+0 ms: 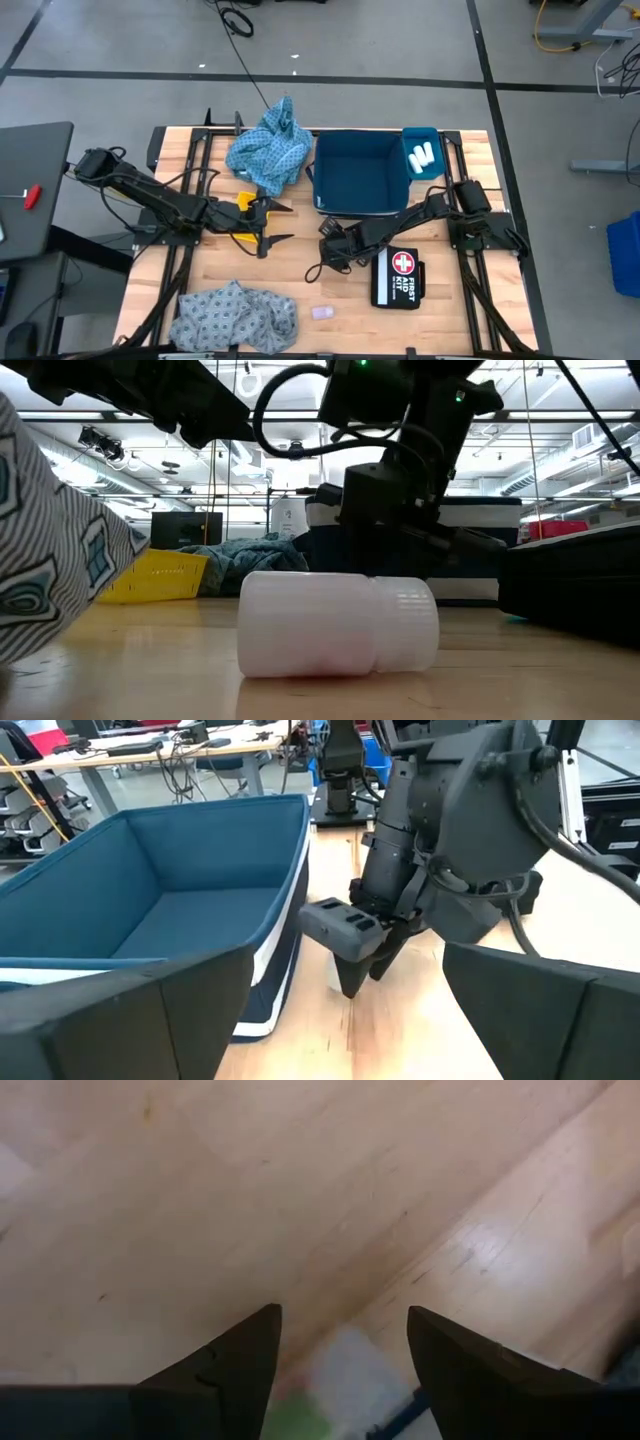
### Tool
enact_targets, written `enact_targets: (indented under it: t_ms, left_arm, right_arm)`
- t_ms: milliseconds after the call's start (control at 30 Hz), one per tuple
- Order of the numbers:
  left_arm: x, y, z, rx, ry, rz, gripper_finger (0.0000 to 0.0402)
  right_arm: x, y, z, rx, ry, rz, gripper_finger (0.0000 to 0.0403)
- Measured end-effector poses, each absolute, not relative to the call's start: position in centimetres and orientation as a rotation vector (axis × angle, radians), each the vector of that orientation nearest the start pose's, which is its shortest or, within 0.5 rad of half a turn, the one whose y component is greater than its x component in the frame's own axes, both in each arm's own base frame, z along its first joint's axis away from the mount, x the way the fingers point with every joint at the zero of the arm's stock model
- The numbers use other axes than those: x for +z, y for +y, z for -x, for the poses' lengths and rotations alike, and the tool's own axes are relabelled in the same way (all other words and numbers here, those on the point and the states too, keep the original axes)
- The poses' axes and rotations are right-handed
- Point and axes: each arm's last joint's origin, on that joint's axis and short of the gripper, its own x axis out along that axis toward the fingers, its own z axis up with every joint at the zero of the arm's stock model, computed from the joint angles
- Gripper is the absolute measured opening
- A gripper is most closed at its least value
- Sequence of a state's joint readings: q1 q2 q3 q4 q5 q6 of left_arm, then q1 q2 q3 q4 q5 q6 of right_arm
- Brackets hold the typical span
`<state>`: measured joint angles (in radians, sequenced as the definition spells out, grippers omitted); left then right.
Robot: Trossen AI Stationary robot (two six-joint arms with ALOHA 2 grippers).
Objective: Pick & place medical supplies in basket/bin
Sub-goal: Put the top transparent pill bottle into the yellow bin, then put the bottom transparent pill bottle into the yellow bin
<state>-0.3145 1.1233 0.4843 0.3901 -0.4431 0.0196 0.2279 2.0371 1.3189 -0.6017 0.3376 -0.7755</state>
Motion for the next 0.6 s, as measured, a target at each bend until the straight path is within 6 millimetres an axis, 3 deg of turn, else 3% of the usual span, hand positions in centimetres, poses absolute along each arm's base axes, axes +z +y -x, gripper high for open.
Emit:
enact_targets:
  t_ms: [133, 400, 600]
  left_arm:
    - [22.03, -5.91, -22.18, 0.126, 0.234, -0.111, 0.0329]
    - [22.01, -5.91, -22.17, 0.126, 0.236, -0.109, 0.0329]
    - [22.00, -5.91, -22.17, 0.127, 0.236, -0.105, 0.0329]
  right_arm:
    - [13.01, 7.79, -37.88, 0.411, 1.268, 1.029, 0.0225]
    - [13.41, 8.28, -37.49, 0.353, 1.274, 0.921, 0.0168]
    - [13.60, 8.70, -37.19, 0.296, 1.286, 0.841, 0.0168]
